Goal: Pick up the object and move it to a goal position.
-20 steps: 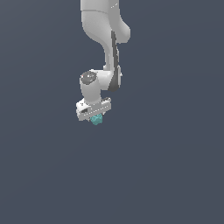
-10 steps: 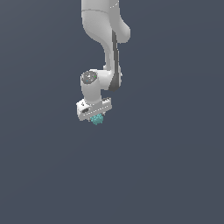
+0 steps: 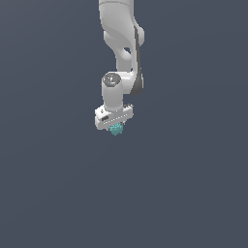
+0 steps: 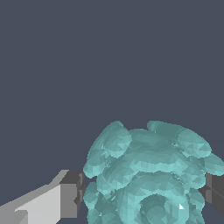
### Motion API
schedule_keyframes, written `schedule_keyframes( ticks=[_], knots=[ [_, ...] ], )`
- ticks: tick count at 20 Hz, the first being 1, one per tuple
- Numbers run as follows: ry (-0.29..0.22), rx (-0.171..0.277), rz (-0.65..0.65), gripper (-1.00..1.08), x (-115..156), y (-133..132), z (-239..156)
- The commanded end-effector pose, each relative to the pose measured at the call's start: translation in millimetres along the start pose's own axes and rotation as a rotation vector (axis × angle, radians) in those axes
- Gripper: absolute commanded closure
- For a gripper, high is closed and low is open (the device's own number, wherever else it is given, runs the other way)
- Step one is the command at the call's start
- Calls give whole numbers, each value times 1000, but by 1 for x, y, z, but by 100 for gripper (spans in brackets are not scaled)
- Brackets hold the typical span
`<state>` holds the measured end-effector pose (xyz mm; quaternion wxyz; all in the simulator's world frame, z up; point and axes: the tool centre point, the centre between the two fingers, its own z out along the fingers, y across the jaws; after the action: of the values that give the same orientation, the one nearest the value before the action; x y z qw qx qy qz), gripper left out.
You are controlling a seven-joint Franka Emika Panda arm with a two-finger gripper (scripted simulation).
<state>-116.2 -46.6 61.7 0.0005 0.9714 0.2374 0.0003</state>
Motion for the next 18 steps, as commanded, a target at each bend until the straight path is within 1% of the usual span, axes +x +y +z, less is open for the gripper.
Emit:
schedule_keyframes(
  ticks=[1,4,12,18],
  knots=[
    [0,0,-1,108,7,-21,-9],
    [0,-1,-2,108,18,-50,-22],
    [-1,-1,-2,108,52,-139,-61],
    [-1,-1,-2,108,73,-191,-85]
  ],
)
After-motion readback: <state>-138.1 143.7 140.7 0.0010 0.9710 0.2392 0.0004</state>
